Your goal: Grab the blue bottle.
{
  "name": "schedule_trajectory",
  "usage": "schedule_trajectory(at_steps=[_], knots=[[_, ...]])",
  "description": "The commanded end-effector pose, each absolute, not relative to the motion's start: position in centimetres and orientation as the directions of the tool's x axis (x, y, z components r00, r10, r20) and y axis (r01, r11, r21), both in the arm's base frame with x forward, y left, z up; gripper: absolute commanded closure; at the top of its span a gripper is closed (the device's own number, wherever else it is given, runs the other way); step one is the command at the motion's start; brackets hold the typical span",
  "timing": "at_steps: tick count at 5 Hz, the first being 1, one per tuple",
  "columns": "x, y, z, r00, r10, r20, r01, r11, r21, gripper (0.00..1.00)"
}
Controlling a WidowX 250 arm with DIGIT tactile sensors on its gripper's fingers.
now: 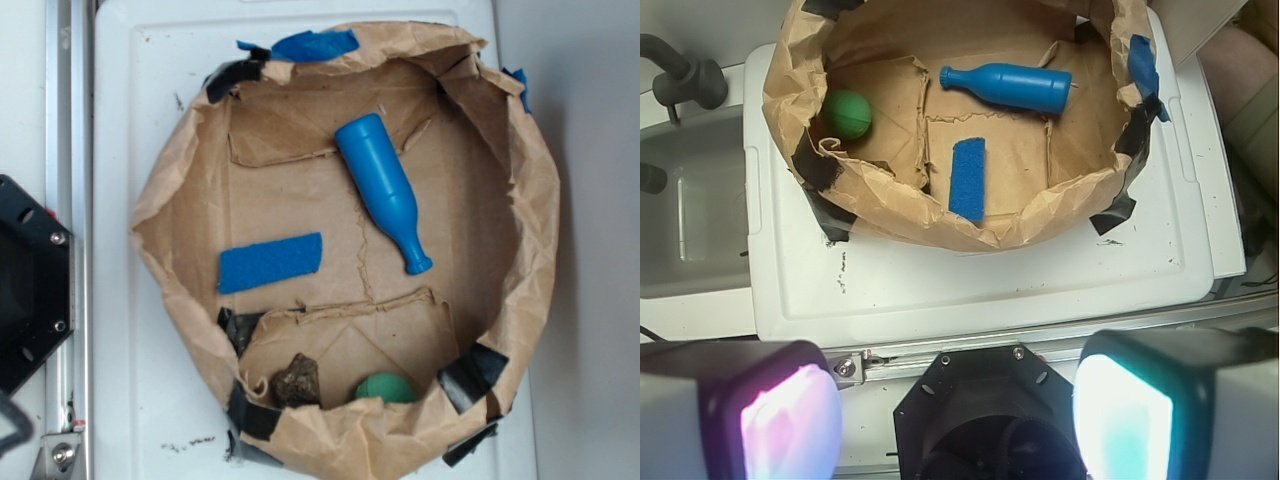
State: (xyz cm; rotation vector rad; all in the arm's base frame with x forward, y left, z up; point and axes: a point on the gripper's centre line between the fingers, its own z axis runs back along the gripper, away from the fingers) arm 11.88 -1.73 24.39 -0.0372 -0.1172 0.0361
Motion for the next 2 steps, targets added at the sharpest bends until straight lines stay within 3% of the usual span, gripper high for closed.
schedule_trajectory(at_steps=[1, 2], knots=[[11.9, -1.7, 24.4, 0.992, 0.038, 0.116, -0.034, 0.999, -0.039, 0.00], [16.9, -0.2, 24.1, 0.995, 0.022, 0.095, -0.022, 1.000, -0.006, 0.00]])
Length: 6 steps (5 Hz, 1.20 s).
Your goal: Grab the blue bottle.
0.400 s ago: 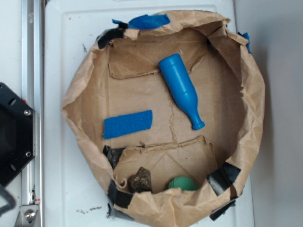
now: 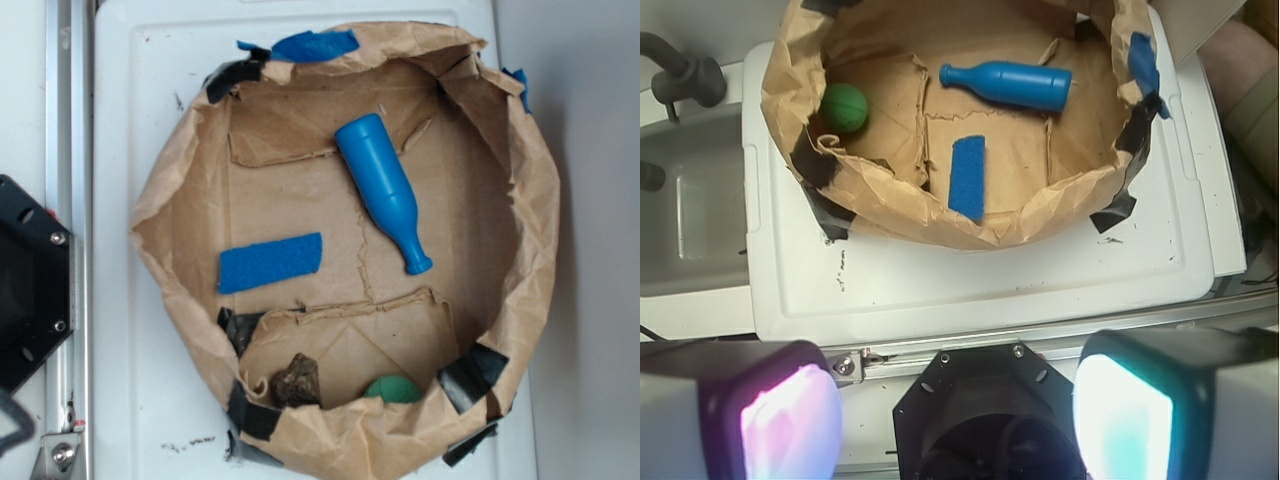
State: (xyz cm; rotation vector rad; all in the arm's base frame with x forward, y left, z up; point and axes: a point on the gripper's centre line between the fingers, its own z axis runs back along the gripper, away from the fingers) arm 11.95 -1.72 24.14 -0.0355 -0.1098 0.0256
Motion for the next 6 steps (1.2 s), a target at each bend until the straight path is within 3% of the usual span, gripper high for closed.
schedule_trajectory(at_steps=[1, 2, 3, 6], knots=[[20.9, -0.2, 23.2, 0.994, -0.092, 0.059, 0.093, 0.996, -0.016, 0.00], [22.1, -1.1, 21.9, 0.944, -0.329, 0.031, 0.330, 0.942, -0.066, 0.00], [22.6, -2.0, 20.5, 0.835, -0.550, 0.020, 0.548, 0.826, -0.133, 0.00], [22.6, -2.0, 20.5, 0.835, -0.550, 0.020, 0.548, 0.826, -0.133, 0.00]])
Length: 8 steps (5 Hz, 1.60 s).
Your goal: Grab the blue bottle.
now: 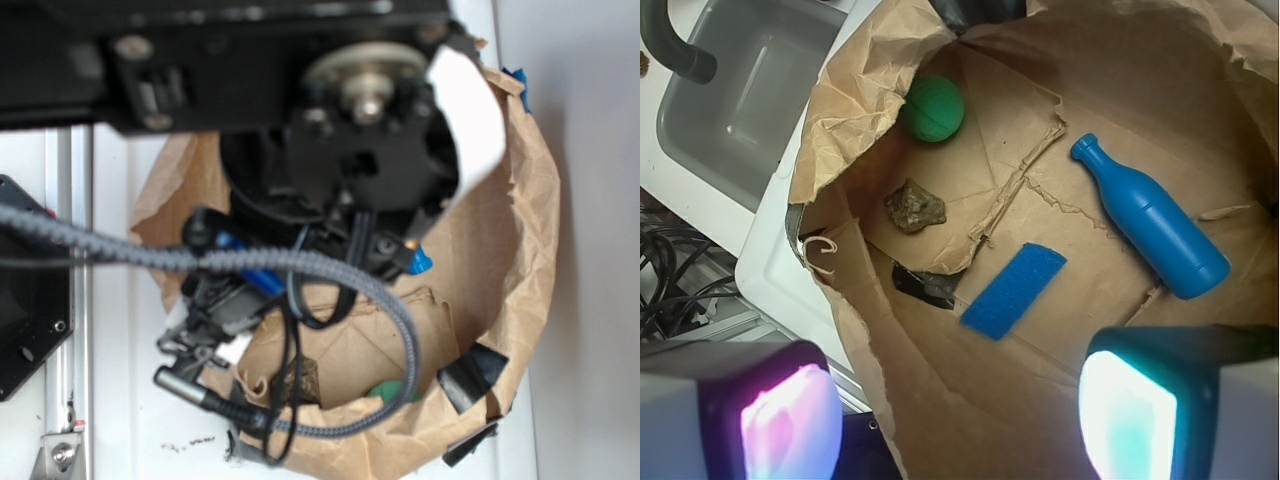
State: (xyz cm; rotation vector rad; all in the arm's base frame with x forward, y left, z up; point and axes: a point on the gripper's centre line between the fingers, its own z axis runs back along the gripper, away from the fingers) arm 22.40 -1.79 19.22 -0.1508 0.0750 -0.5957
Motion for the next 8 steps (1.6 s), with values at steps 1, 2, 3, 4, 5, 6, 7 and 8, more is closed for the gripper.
schedule_trajectory(at_steps=[1, 2, 3, 4, 5, 6, 7, 8], knots=[[25.0, -1.1, 18.6, 0.721, -0.692, -0.007, 0.691, 0.720, -0.061, 0.00], [25.6, -1.4, 16.9, 0.594, -0.803, -0.034, 0.802, 0.595, -0.041, 0.00], [26.2, -1.2, 14.0, 0.485, -0.873, -0.055, 0.873, 0.487, -0.022, 0.00], [25.4, -0.3, 12.2, 0.440, -0.898, 0.022, 0.897, 0.440, 0.024, 0.00], [25.7, 0.0, 11.3, 0.424, -0.899, 0.111, 0.905, 0.425, -0.016, 0.00], [26.4, 0.3, 11.2, 0.384, -0.914, 0.127, 0.920, 0.391, 0.033, 0.00], [26.4, 0.3, 11.2, 0.384, -0.914, 0.127, 0.920, 0.391, 0.033, 0.00], [26.4, 0.3, 11.2, 0.384, -0.914, 0.127, 0.920, 0.391, 0.033, 0.00]])
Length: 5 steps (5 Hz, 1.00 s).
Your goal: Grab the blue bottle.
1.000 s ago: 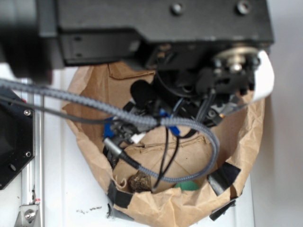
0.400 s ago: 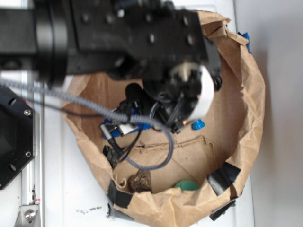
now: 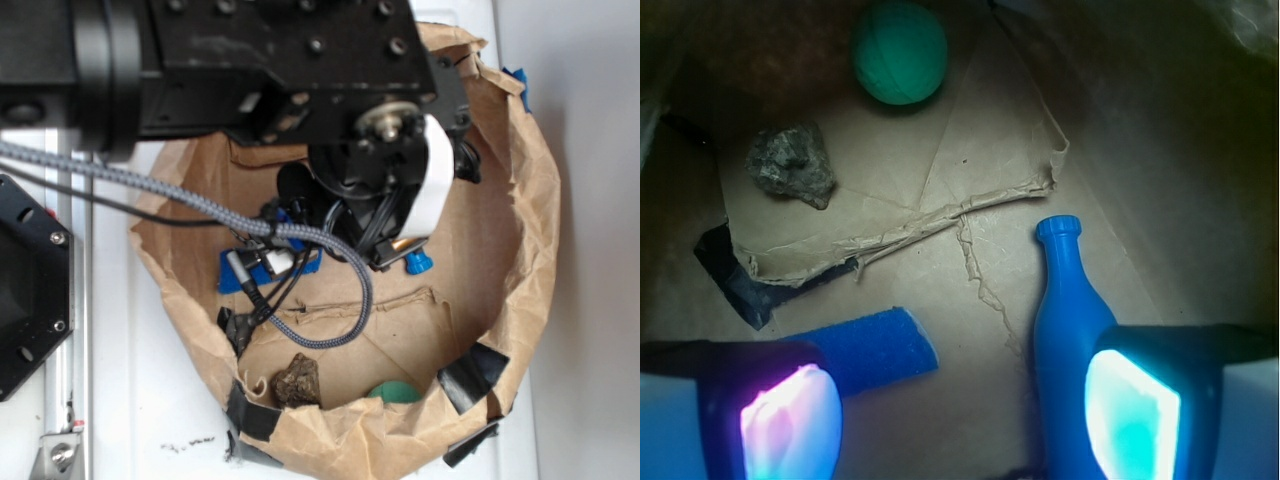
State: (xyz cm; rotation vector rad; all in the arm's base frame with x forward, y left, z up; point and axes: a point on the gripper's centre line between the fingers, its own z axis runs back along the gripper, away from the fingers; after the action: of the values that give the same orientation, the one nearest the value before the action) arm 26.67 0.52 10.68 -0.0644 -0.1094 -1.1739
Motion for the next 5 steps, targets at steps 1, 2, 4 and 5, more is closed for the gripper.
schedule_trajectory(at_steps=[1, 2, 4, 5], knots=[[26.4, 0.3, 11.2, 0.384, -0.914, 0.127, 0.920, 0.391, 0.033, 0.00], [26.4, 0.3, 11.2, 0.384, -0.914, 0.127, 0.920, 0.391, 0.033, 0.00], [31.5, 3.4, 8.4, 0.265, -0.959, 0.101, 0.959, 0.273, 0.071, 0.00], [32.4, 3.7, 7.1, 0.263, -0.959, 0.100, 0.961, 0.270, 0.058, 0.00]])
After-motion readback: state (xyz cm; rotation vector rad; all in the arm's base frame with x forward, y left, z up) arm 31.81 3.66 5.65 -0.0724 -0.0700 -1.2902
